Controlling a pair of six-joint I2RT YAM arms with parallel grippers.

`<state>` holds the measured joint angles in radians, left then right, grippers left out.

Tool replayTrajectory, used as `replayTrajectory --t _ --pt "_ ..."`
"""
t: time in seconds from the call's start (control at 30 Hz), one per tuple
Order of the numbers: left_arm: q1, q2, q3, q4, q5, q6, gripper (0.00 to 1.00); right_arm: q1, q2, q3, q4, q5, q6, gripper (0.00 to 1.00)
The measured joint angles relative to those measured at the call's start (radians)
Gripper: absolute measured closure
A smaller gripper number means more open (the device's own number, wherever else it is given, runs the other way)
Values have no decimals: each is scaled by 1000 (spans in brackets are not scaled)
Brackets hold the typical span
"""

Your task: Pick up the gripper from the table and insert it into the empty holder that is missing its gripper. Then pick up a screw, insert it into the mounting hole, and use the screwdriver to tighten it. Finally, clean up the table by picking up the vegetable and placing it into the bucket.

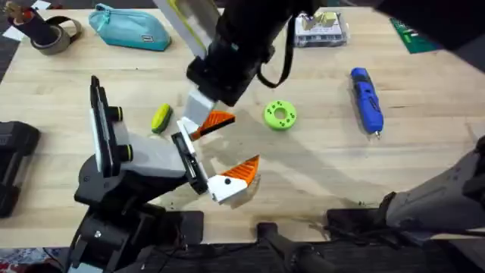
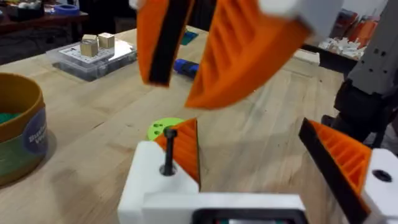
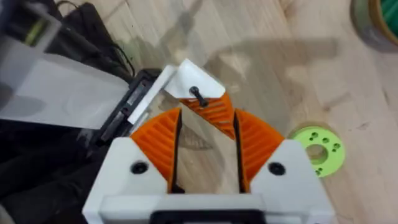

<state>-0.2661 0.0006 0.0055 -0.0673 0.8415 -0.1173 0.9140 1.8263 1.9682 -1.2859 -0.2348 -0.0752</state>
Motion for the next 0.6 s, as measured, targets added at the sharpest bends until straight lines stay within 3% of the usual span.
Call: replayTrajectory --t 0.37,0.6 --pt "0 0 0 0 0 -2 14 -2 1 -119 60 -44 -4 520" --pt "0 0 0 0 0 -4 15 -2 2 -123 89 -44 -4 520"
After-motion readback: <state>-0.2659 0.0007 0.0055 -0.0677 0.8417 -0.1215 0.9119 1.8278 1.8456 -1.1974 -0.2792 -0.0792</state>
